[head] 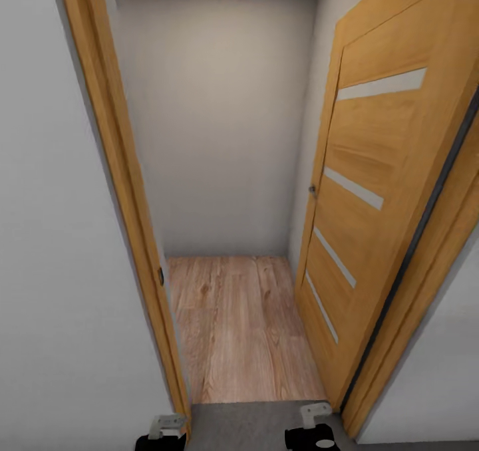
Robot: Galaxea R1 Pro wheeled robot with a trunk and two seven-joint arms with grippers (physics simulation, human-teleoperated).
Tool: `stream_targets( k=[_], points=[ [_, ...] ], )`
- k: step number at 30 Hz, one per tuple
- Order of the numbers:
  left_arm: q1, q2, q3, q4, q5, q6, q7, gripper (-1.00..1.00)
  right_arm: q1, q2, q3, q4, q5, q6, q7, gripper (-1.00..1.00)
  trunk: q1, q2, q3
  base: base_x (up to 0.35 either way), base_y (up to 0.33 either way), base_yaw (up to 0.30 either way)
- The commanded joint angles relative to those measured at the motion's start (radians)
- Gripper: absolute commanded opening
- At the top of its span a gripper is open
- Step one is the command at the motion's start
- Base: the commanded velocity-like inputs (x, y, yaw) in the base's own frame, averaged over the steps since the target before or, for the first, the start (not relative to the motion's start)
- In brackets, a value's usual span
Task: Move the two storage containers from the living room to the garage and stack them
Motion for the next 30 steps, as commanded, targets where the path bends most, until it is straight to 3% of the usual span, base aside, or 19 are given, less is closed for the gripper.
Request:
stream_targets(
  k=[1, 30],
  points=[
    [-0.001, 0.000, -0.007, 0.002, 0.010, -0.004, -0.002, 1.00, 0.001, -0.001, 0.007, -0.001, 0.006, 0.004, -0.006, 1.00, 0.001, -0.002, -0.002, 0.211, -0.181, -0.049],
    [-0.001, 0.000, -0.007, 0.002, 0.010, -0.005, -0.001, 1.00, 0.007, -0.002, 0.008, -0.002, 0.011, 0.002, -0.006, 1.00, 0.001, -0.002, -0.002, 0.125, -0.110, -0.005]
  ],
)
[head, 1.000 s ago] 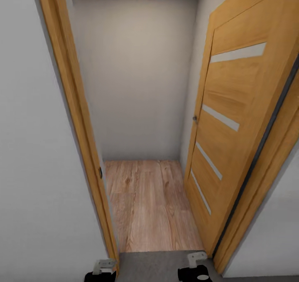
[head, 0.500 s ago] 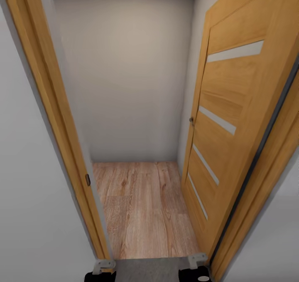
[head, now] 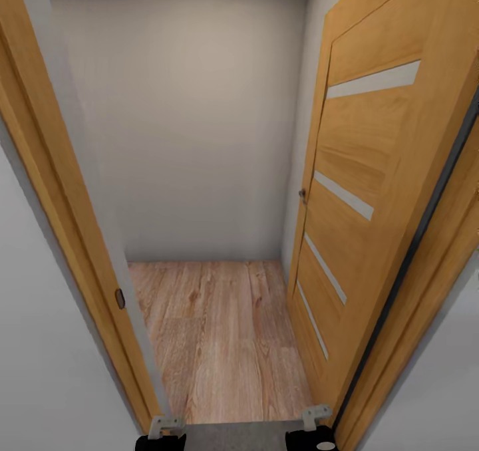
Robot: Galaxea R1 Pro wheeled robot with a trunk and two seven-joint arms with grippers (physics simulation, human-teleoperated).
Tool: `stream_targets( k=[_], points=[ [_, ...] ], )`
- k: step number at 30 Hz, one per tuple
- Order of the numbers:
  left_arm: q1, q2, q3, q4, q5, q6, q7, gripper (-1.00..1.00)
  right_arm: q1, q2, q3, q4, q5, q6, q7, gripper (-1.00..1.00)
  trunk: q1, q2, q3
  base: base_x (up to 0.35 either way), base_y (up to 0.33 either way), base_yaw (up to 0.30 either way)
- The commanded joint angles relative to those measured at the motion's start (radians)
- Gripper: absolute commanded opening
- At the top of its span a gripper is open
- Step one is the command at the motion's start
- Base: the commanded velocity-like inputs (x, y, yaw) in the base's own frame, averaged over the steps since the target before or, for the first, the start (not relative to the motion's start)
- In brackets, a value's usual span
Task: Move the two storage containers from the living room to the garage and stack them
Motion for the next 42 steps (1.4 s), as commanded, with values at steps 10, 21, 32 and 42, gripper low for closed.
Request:
stream_targets(
  k=[10, 21, 32, 42],
  points=[
    [-0.001, 0.000, -0.007, 0.002, 0.011, -0.005, -0.002, 1.00, -0.001, 0.004, 0.008, -0.001, 0.003, 0.006, -0.009, 1.00, 0.001, -0.002, -0.002, 0.126, -0.099, 0.000],
    [-0.001, 0.000, -0.007, 0.002, 0.011, -0.023, -0.003, 1.00, -0.001, 0.003, 0.007, -0.001, 0.003, 0.007, -0.007, 1.00, 0.001, -0.002, -0.002, 0.050, -0.067, 0.000],
    [-0.001, 0.000, -0.007, 0.002, 0.010, -0.033, -0.002, 1.00, -0.001, 0.002, 0.006, -0.001, 0.004, 0.007, -0.007, 1.00, 0.001, -0.002, -0.002, 0.111, -0.042, 0.000],
    [-0.001, 0.000, -0.007, 0.002, 0.010, -0.033, -0.002, 1.00, -0.001, 0.000, 0.006, 0.000, 0.005, 0.007, -0.007, 1.00, 0.001, -0.002, -0.002, 0.150, -0.013, 0.000]
  ],
)
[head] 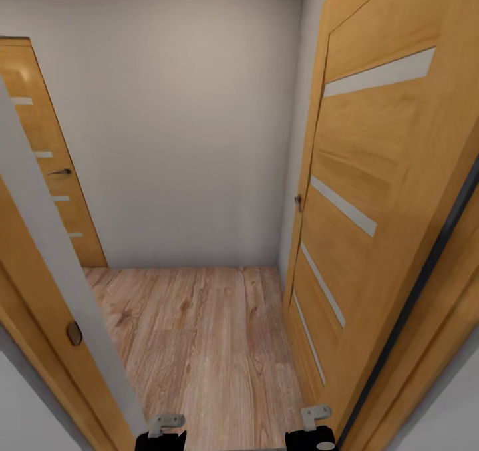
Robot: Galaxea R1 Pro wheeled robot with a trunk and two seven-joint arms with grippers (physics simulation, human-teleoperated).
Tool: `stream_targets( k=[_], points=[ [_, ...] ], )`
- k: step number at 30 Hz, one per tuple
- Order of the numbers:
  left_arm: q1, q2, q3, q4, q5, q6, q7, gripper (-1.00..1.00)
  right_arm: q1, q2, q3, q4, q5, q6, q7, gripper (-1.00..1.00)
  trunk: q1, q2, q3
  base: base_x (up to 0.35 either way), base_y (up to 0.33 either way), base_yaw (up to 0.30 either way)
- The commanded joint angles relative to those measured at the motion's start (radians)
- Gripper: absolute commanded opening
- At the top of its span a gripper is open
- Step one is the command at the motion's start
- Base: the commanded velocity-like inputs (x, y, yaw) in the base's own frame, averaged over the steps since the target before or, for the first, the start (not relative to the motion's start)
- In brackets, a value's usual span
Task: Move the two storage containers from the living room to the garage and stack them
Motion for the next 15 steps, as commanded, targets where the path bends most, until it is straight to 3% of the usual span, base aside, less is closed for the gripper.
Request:
stream_targets(
  k=[1, 15],
  points=[
    [-0.001, 0.000, -0.007, 0.002, 0.011, -0.004, -0.003, 1.00, -0.001, 0.000, 0.006, 0.000, 0.005, 0.004, -0.006, 1.00, 0.000, -0.002, -0.002, 0.027, -0.002, 0.000],
    [-0.001, 0.000, -0.007, 0.002, 0.011, -0.004, -0.003, 1.00, 0.000, -0.002, 0.006, -0.001, 0.005, 0.001, -0.006, 1.00, 0.000, -0.002, -0.002, 0.005, 0.000, 0.000]
  ],
)
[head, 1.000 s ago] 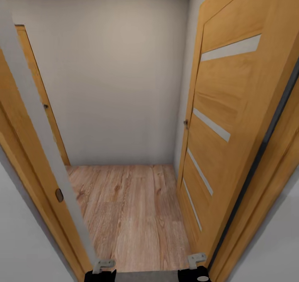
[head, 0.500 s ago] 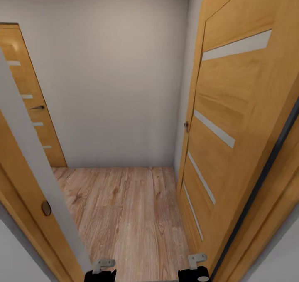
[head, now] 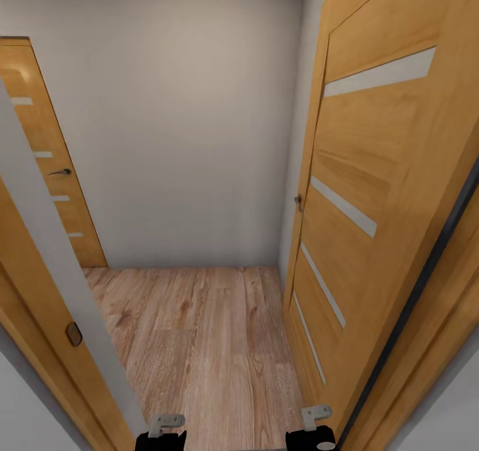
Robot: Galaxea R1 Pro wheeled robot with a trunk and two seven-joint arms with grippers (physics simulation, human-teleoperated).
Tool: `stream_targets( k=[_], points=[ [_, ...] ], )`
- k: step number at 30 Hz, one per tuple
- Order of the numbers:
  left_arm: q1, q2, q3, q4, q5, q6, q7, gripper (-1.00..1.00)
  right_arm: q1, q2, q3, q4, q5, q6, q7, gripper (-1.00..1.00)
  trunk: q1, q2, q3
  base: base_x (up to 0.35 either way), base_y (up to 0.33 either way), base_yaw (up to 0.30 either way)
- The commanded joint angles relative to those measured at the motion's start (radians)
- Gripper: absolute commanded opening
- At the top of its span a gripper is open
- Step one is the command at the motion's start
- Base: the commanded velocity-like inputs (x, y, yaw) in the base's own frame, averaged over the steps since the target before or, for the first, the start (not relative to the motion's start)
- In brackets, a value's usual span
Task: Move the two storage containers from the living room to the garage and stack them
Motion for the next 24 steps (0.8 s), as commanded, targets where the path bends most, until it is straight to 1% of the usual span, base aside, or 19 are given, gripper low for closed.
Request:
stream_targets(
  k=[1, 16, 24],
  points=[
    [-0.001, 0.000, -0.007, 0.002, 0.011, -0.004, -0.003, 1.00, -0.001, 0.000, 0.006, -0.001, 0.005, 0.004, -0.006, 1.00, 0.000, -0.002, -0.002, 0.000, 0.000, 0.000],
    [-0.001, 0.000, -0.006, 0.003, 0.018, -0.001, -0.003, 1.00, -0.001, 0.002, -0.001, -0.002, -0.007, 0.007, -0.013, 1.00, 0.000, -0.002, -0.002, 0.000, 0.000, 0.000],
    [-0.002, 0.000, -0.005, 0.004, 0.016, 0.008, -0.005, 1.00, -0.001, 0.004, -0.003, -0.002, -0.008, 0.007, -0.015, 1.00, 0.000, -0.002, -0.002, 0.000, 0.000, 0.011]
  ],
)
